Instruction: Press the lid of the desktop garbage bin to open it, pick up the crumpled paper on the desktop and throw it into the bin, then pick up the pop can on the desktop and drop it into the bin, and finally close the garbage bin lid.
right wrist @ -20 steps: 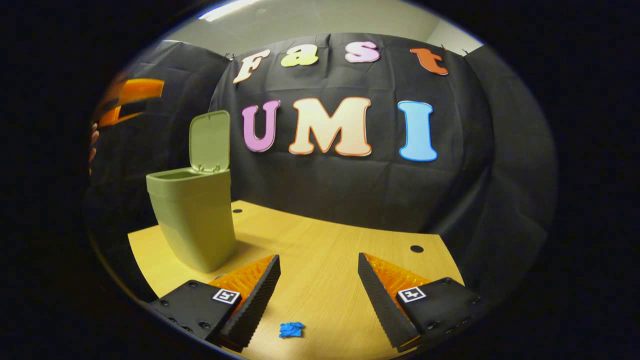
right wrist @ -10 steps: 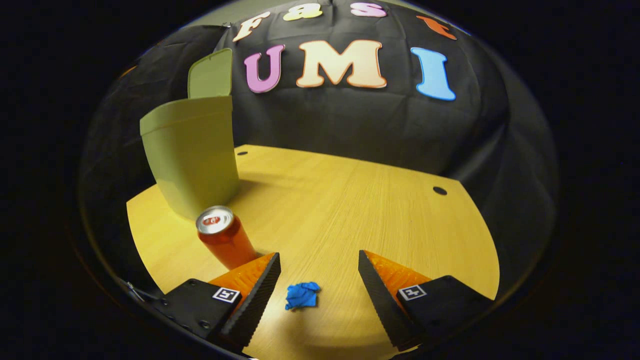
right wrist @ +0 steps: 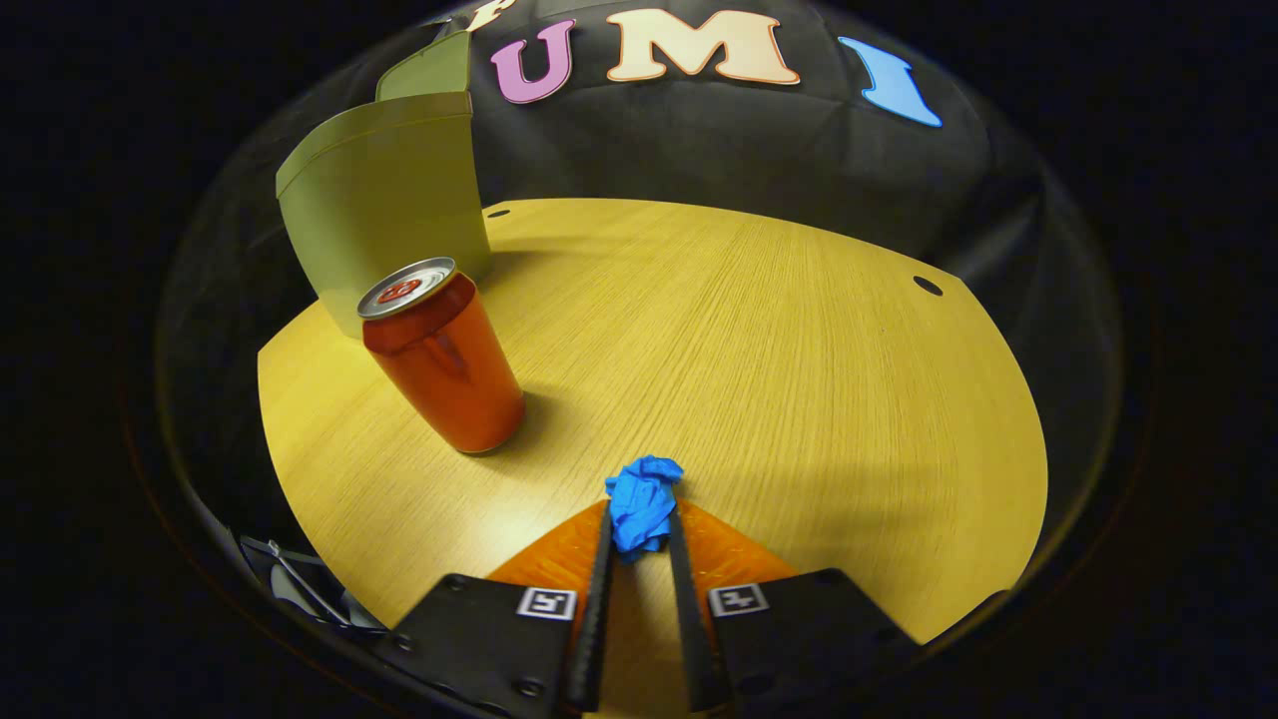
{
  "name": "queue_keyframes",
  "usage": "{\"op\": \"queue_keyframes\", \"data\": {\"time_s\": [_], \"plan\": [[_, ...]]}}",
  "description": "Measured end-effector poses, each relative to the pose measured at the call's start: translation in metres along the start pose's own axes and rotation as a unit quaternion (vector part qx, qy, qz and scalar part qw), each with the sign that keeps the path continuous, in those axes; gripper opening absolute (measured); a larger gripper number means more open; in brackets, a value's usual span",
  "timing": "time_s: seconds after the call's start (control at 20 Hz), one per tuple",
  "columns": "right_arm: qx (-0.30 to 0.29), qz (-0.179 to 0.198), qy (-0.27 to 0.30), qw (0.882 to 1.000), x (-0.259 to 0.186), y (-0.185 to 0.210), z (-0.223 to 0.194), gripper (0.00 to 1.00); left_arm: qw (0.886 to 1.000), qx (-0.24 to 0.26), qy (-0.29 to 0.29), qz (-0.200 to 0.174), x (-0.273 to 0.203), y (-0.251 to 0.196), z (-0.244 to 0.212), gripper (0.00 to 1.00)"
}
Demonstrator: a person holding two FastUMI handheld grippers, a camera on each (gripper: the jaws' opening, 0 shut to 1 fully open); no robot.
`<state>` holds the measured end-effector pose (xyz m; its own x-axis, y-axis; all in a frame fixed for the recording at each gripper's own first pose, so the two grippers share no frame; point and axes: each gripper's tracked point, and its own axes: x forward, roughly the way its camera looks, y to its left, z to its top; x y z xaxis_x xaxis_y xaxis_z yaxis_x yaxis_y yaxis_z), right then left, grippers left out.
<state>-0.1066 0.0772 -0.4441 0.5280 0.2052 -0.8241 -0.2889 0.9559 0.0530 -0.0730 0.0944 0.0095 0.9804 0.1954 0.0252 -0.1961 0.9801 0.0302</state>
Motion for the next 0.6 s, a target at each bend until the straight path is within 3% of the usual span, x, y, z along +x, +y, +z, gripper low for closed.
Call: {"op": "queue_keyframes", "data": {"time_s": [0.05, 0.3, 0.6], "plan": [[0.006, 0.003, -0.009, 1.0, -0.005, 0.001, 0.008, 0.27, 1.0, -0.002, 0.001, 0.001, 0.0, 0.002, -0.003, 0.96], [0.023, 0.003, -0.096, 0.995, -0.034, -0.001, 0.088, 0.29, 1.0, -0.016, 0.007, 0.003, 0.002, 0.008, -0.009, 0.95], [-0.004, 0.004, -0.212, 0.977, -0.078, 0.011, 0.206, 0.29, 1.0, -0.015, 0.012, 0.004, 0.0, 0.016, -0.017, 0.95]]}}
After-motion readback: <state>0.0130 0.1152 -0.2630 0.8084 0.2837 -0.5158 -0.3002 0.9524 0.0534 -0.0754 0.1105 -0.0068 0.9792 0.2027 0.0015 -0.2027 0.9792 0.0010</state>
